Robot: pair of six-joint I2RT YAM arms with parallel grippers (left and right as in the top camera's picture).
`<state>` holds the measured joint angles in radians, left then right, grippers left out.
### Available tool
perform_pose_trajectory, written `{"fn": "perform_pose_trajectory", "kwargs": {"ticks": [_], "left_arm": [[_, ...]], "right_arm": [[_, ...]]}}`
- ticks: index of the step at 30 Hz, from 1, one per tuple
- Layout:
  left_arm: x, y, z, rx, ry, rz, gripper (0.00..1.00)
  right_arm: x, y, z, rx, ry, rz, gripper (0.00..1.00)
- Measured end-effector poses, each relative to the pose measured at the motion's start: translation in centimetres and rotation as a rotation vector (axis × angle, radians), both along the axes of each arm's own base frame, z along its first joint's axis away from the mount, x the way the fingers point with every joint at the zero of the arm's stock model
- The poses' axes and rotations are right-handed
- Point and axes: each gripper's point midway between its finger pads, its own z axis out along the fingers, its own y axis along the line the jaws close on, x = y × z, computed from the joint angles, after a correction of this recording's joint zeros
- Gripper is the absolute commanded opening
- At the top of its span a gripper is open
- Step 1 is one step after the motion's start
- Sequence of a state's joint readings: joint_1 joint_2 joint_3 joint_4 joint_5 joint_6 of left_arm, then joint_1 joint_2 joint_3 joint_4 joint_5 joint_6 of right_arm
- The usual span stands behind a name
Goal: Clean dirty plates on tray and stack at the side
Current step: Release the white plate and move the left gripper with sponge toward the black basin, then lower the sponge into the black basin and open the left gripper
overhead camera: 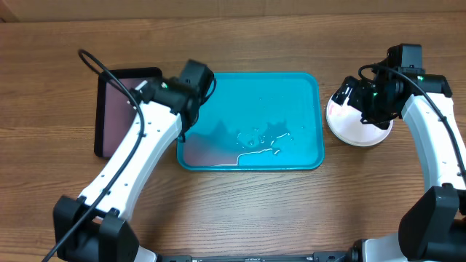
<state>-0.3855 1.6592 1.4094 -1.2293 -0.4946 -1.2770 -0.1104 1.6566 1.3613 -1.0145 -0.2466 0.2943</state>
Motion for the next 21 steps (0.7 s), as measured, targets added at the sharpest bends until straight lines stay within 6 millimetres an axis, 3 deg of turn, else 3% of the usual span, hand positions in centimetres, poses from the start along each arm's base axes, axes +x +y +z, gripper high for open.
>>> {"fn": "perform_pose_trajectory", "kwargs": {"ticks": [4,8,21], "left_arm": [[0.5,0.5,-3.7,0.002,-0.049,0.063,0.04],[0.9,1.6,-5.7,0.013,-0.104,0.111,0.04],[3.4,7.8,-4.7,0.06,-0.28,0.335,0.04]], "right_arm": [[0.0,0.0,0.0,0.0,0.001,0.0,1.0],[-0.1,0.0,0.0,0.001,0.006,0.0,1.0],[-0.7,0.1,-0.2,0.003,0.03,0.0,1.0]]}}
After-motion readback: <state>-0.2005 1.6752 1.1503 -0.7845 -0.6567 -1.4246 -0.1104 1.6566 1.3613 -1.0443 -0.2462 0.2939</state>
